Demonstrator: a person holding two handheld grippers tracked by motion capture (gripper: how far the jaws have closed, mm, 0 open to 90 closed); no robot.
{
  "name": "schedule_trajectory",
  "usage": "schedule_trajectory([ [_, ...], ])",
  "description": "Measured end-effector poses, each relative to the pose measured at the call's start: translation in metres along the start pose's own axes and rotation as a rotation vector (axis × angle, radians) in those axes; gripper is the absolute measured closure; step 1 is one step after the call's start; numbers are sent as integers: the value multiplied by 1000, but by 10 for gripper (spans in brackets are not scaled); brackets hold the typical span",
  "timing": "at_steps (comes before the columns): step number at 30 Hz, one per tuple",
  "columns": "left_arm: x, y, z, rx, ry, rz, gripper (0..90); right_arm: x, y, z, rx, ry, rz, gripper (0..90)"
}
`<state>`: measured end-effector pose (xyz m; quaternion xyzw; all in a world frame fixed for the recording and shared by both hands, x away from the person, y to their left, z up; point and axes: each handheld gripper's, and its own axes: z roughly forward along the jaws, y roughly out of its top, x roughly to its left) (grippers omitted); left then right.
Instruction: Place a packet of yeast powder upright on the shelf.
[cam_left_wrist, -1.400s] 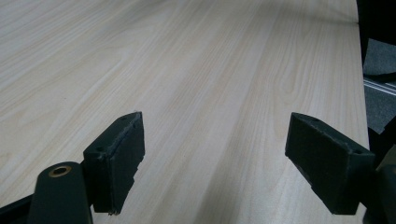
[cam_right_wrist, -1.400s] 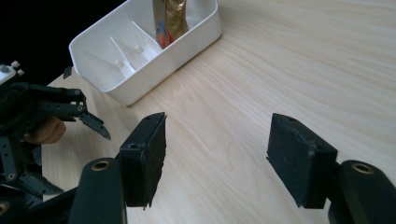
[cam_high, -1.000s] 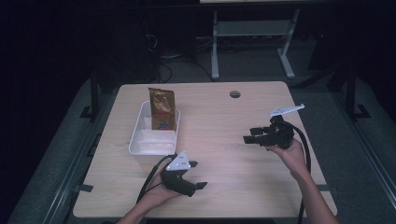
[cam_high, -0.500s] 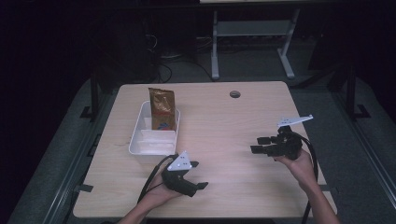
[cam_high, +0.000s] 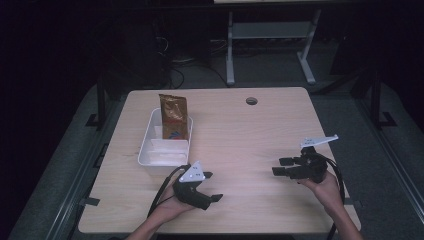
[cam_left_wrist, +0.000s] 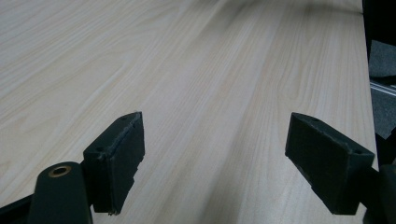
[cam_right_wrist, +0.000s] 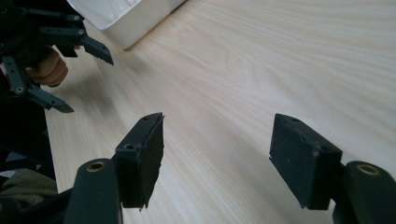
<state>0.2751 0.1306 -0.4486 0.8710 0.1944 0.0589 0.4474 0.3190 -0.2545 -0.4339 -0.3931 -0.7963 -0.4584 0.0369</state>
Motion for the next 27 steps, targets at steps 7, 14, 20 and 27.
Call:
schedule_trajectory([
  [7, -1, 0, 1, 4, -2, 3, 195, 3, -10, 2, 1, 1, 0, 334],
  [14, -1, -1, 2, 6, -3, 8, 195, 11, -19, 2, -5, -1, -19, 323],
  [20, -2, -2, 3, 17, 4, 20, 194, 17, -24, 6, 1, -9, -37, 321],
  [27, -1, -4, 3, 21, 7, 17, 194, 22, -27, 10, 12, -35, -52, 316],
])
